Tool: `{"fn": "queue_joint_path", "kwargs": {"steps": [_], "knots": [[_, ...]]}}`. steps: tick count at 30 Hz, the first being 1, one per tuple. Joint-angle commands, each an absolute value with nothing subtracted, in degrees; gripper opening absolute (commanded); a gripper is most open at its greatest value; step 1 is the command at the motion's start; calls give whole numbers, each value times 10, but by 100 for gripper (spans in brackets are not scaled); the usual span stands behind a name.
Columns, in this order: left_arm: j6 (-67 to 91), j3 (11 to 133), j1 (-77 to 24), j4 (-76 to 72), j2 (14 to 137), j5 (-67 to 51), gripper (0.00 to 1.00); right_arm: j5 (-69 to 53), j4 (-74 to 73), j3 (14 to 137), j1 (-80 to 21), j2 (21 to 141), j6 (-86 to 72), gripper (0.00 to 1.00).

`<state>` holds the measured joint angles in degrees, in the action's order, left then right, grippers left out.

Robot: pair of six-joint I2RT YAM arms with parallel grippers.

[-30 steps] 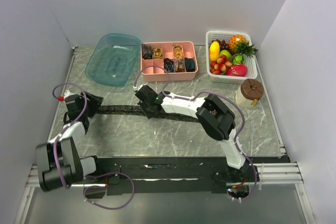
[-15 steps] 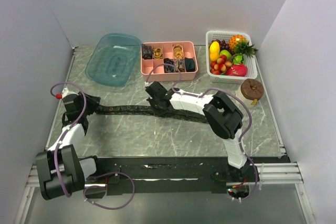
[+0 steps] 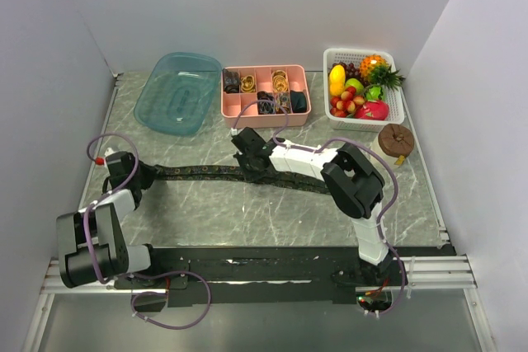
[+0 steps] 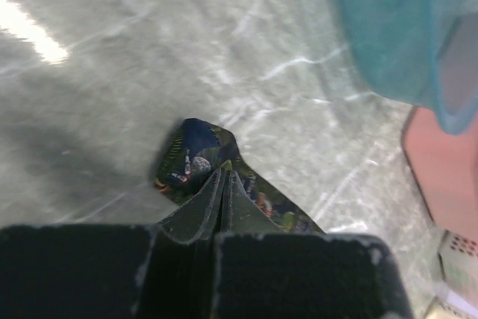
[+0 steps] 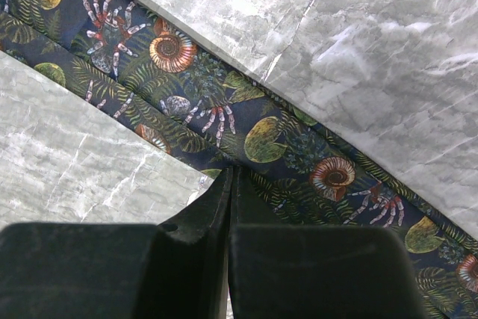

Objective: Roll the ties
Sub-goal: Flatten out the tie at the center of the board.

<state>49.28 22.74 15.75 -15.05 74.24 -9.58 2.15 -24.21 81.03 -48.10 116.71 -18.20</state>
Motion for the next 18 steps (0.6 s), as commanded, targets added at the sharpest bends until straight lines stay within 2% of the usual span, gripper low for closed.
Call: {"fn": "queue_joint_path", "kwargs": {"steps": [1, 8, 14, 15, 18], "knots": [[504, 239, 157, -120, 769, -43, 1, 40, -327, 788, -471, 1182, -176, 0], [520, 233, 159, -127, 816, -58, 1, 33, -333, 795, -472, 1176, -173, 0], [503, 226, 160, -169, 781, -92, 2, 32, -333, 794, -472, 1158, -172, 0], [502, 228, 160, -173, 771, -110, 4, 32, -331, 794, -471, 1152, -171, 0], [486, 233, 159, -171, 715, -124, 24, 22, -322, 795, -472, 1126, -166, 0]]}}
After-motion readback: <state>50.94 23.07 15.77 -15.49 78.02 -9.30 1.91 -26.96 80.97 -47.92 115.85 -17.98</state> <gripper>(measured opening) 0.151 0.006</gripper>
